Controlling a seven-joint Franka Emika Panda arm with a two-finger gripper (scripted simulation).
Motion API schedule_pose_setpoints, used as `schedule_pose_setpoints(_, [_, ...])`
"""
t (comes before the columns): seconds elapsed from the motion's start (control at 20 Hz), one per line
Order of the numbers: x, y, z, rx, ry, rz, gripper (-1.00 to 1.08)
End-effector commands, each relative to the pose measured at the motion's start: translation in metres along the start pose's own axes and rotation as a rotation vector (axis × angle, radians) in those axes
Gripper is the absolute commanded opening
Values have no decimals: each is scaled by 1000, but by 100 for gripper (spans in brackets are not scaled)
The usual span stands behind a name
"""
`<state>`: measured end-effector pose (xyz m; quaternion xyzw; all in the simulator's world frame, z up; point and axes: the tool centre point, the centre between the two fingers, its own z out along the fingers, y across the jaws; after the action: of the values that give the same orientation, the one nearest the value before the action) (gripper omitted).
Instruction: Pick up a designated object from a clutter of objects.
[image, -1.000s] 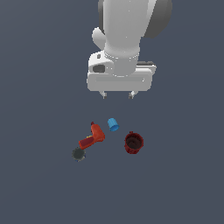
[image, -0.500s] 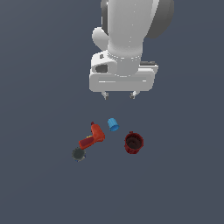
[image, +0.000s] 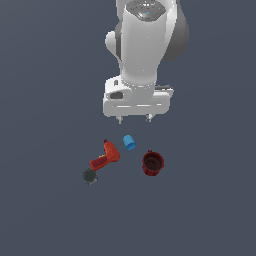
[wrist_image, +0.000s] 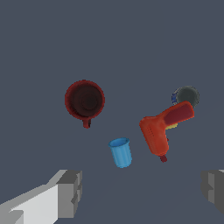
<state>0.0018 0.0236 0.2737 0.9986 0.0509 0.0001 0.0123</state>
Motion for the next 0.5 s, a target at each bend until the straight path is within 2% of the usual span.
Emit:
schedule_pose_setpoints(0.0, [-2, 1, 19, 2, 0, -18, 100])
schedule_pose_setpoints(0.45, [-22, 5, 103, 13, 1, -106, 100])
